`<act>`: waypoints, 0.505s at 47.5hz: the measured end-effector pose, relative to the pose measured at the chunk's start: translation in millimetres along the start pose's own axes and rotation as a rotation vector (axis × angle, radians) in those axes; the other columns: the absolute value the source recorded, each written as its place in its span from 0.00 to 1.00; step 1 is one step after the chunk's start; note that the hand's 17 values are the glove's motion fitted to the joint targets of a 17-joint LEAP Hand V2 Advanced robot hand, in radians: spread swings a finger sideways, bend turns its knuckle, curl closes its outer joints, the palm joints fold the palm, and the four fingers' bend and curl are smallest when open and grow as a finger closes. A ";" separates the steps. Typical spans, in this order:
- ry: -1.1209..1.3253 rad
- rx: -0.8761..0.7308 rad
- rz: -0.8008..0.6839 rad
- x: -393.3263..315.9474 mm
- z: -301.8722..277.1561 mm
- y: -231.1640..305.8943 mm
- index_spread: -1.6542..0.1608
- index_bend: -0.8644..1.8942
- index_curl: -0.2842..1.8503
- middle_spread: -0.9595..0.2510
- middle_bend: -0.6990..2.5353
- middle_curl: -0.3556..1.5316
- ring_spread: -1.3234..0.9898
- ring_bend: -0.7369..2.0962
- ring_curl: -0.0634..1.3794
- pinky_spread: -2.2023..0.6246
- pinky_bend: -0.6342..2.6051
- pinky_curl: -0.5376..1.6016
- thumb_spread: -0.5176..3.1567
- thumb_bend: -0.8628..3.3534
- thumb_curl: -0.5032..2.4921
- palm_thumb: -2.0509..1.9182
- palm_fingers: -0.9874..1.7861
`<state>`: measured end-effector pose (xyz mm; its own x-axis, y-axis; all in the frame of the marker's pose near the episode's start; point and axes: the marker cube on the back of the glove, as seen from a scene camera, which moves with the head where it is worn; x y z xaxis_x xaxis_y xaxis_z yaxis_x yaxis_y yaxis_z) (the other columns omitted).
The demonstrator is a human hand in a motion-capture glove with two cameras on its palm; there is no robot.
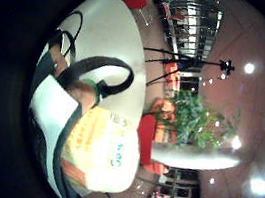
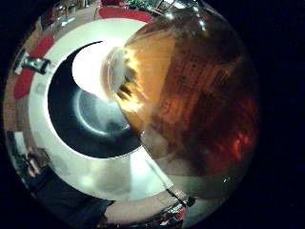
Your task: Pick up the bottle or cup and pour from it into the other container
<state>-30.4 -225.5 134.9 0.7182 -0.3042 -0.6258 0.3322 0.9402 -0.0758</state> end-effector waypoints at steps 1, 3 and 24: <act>0.008 0.011 -0.035 -0.5 0.4 0.1 0.76 0.35 0.25 0.58 0.32 0.44 0.49 0.48 0.33 0.75 0.34 0.43 0.28 0.20 0.38 0.76 0.77; 0.021 0.014 -0.058 -3.0 0.5 -0.2 0.76 0.35 0.25 0.58 0.32 0.44 0.49 0.48 0.33 0.75 0.34 0.43 0.28 0.20 0.38 0.76 0.77; 0.024 0.008 -0.089 -3.9 3.6 -4.1 0.75 0.35 0.25 0.57 0.32 0.44 0.48 0.49 0.33 0.75 0.34 0.43 0.31 0.20 0.38 0.75 0.77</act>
<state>-32.4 -228.8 140.4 0.6704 -0.3829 -0.6355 0.3992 0.9081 -0.1261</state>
